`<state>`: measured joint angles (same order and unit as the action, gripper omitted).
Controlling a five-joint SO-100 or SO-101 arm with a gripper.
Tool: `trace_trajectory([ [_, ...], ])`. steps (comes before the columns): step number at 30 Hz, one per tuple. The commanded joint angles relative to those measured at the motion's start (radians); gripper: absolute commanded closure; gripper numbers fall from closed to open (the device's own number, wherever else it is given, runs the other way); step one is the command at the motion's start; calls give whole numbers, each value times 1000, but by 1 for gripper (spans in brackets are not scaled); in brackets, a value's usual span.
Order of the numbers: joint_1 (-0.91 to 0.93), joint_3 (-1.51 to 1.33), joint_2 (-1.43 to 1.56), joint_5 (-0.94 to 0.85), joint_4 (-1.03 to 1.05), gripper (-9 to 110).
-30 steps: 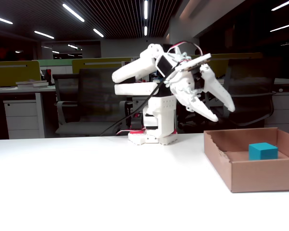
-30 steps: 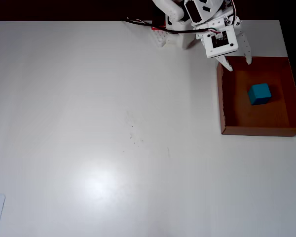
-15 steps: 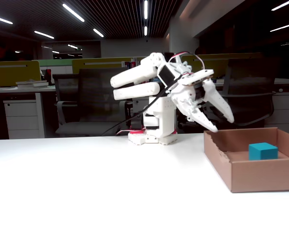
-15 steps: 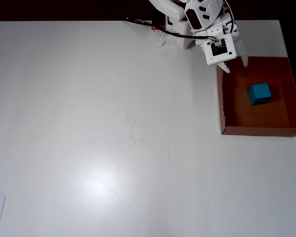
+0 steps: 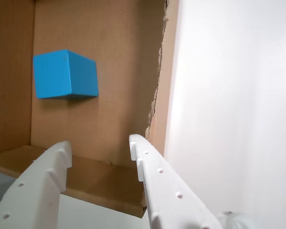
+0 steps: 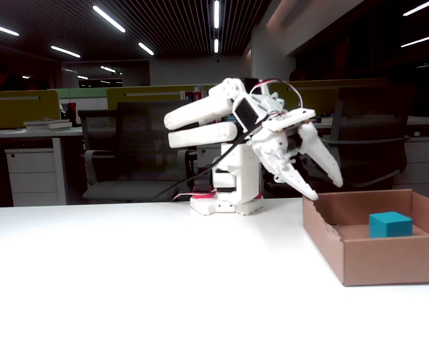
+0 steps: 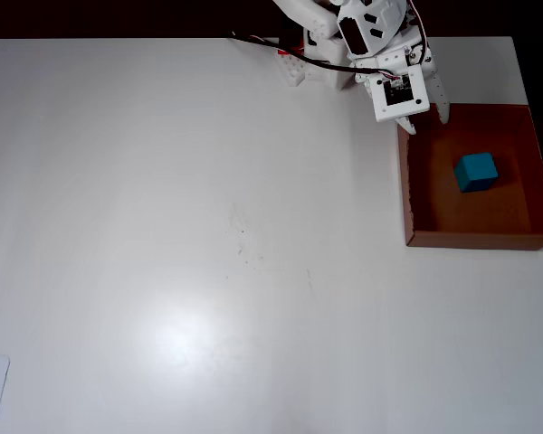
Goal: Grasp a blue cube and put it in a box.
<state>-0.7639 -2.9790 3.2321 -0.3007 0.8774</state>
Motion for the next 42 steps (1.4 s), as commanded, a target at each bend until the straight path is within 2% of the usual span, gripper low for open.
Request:
trace_trajectory([
  [1,-9,8,9,-6,6,87],
  [11,-8,8,9,-6,14,79],
  [42,-11,8,9,-8,15,79],
])
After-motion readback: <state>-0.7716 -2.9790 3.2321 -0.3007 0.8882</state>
